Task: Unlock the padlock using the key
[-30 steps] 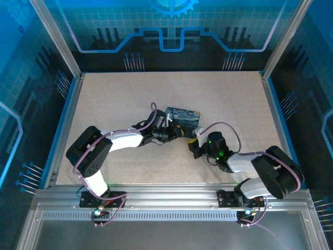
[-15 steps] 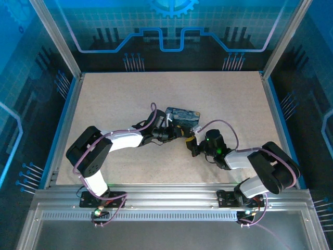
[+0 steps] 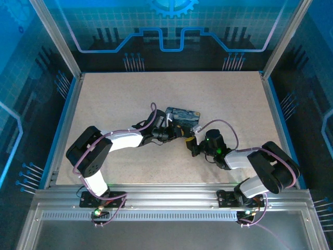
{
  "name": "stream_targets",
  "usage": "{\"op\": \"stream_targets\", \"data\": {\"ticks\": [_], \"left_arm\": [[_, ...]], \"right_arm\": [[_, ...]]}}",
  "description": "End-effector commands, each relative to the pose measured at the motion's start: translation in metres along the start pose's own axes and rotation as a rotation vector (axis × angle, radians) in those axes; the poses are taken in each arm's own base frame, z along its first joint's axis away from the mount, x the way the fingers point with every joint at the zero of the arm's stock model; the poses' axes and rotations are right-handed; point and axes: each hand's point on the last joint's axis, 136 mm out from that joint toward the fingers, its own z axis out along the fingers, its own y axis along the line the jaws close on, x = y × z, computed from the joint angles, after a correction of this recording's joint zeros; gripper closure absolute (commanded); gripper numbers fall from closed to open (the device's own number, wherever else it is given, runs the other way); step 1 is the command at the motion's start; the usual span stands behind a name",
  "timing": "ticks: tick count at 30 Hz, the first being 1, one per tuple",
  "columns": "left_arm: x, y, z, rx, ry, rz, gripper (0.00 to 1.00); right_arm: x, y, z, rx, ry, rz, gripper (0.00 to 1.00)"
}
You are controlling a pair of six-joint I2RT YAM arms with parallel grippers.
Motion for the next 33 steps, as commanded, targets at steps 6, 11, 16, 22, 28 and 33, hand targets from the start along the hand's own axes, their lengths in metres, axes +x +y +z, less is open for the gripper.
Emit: {"op": "stream_targets", "data": {"ticks": [6, 11, 16, 22, 28, 33], "left_arm": [[0.001, -0.017, -0.006, 0.049, -0.003, 0.01, 0.91], [0.002, -0.015, -0.005, 0.046, -0.001, 0.007, 0.91], [0.002, -0.015, -0.005, 0.047, 0.0, 0.006, 0.91], [0.002, -0.017, -0.005, 0.052, -0.001, 0.004, 0.91], [0.004, -0.015, -0.003, 0.046, 0.002, 0.0, 0.91], [0.006, -0.012, 0.0, 0.044, 0.011, -0.005, 0.91]], "right_arm": [[-0.017, 0.005, -0.004, -0.011, -0.062, -0.011, 1.0], [-0.019, 0.007, -0.005, -0.019, -0.07, -0.013, 1.0], [-0.019, 0.008, -0.004, -0.026, -0.071, -0.01, 1.0], [-0.026, 0.009, 0.0, -0.026, -0.105, -0.015, 1.0], [-0.047, 0.013, 0.002, -0.047, -0.165, -0.028, 1.0], [-0.064, 0.019, 0.006, -0.082, -0.194, -0.03, 1.0]]}}
